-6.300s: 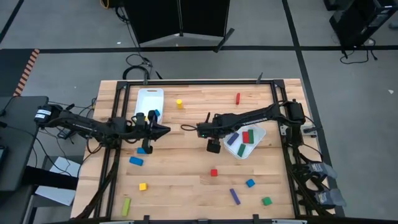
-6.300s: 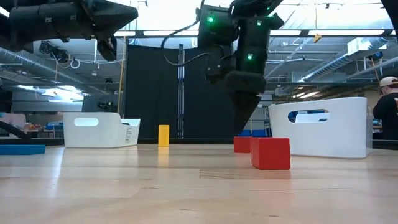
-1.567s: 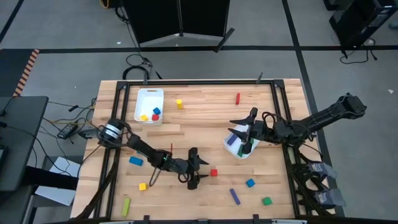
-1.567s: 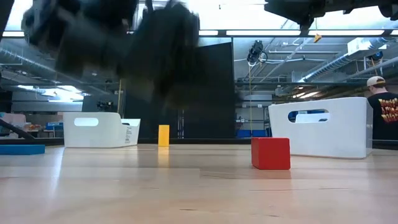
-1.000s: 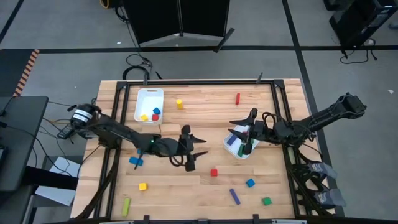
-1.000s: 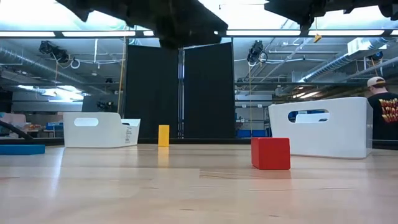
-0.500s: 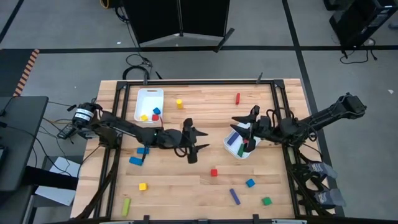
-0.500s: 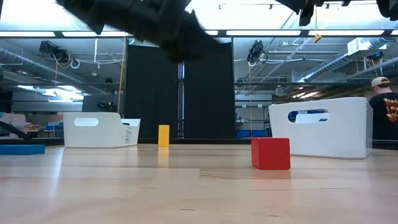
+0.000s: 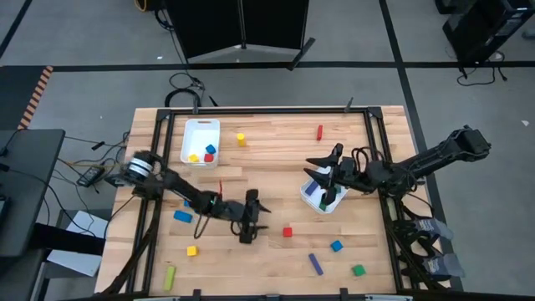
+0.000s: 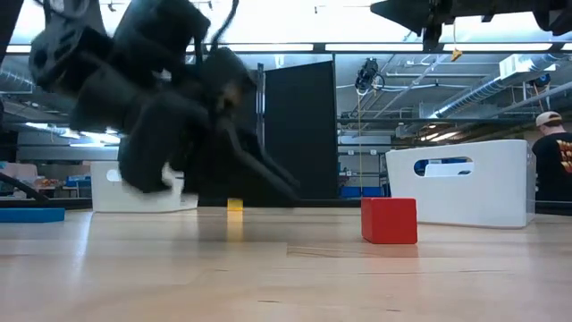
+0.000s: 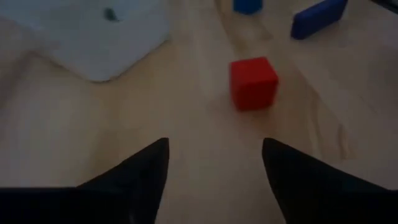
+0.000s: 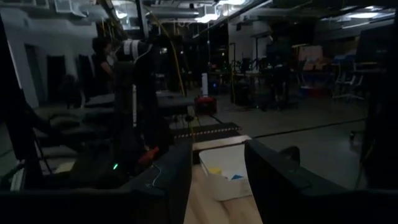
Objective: Sort blocks by size
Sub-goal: Put the red square block into the left white bin
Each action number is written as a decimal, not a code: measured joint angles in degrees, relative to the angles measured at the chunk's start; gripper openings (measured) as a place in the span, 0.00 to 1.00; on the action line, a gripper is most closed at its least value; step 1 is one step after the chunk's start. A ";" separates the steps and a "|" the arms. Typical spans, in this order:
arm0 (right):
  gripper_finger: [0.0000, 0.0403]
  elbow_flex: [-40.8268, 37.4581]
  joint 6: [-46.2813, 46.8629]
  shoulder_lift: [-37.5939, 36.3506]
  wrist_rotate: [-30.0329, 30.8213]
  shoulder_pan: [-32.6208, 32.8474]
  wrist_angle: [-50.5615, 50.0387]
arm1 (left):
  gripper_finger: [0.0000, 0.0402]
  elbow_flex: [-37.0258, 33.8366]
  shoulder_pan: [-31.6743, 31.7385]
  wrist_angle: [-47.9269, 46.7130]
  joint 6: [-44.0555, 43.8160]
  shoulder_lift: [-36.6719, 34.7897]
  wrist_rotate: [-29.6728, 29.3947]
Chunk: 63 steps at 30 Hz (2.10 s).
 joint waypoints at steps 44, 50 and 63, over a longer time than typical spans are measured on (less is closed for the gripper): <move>0.39 0.07 -4.46 2.24 -4.88 0.22 2.23 | 0.30 18.17 5.54 0.77 -7.73 15.15 9.85; 0.39 0.07 -4.52 2.22 -4.83 0.17 2.21 | 0.30 18.14 5.75 2.49 -7.08 15.13 10.73; 0.39 0.11 -6.24 2.21 -4.70 0.17 2.49 | 0.30 11.05 6.16 7.70 -5.42 5.63 8.24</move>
